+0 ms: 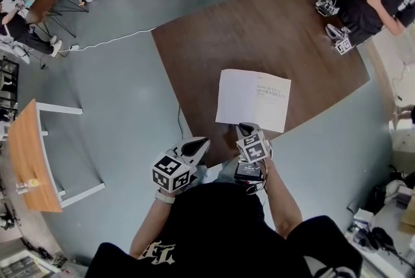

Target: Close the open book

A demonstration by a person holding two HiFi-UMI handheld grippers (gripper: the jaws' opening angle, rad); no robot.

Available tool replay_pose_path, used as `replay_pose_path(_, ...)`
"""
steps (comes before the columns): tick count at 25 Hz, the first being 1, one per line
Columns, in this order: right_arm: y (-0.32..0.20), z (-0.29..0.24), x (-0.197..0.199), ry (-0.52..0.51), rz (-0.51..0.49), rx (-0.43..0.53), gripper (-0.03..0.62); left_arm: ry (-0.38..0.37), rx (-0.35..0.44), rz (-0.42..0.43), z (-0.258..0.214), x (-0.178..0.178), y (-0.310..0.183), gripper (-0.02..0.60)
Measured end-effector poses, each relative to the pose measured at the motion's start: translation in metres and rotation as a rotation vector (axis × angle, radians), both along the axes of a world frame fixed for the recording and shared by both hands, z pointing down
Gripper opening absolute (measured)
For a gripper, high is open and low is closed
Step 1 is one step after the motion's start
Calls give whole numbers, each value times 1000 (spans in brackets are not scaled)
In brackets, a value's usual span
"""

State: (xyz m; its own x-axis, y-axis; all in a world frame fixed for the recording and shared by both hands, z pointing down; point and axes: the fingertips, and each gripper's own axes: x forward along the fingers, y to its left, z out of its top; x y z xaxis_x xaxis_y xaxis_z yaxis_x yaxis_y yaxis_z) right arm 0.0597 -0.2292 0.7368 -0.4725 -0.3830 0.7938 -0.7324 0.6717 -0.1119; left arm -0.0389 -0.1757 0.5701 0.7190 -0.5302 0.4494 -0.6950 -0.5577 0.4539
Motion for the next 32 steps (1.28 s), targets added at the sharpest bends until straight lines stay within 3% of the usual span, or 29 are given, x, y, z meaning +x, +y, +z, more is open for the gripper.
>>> replay_pose_path(15, 12, 57, -5, 4, 51, -107, -5, -19, -53, 9, 17, -9, 8, 3)
replay_pose_path(21, 12, 71, -2, -32, 128, -146, -5, -27, -64, 17, 21, -9, 13, 3)
replay_pose_path(32, 2, 93, 2, -52, 255, -131, -5, -38, -68, 17, 21, -12, 18, 3)
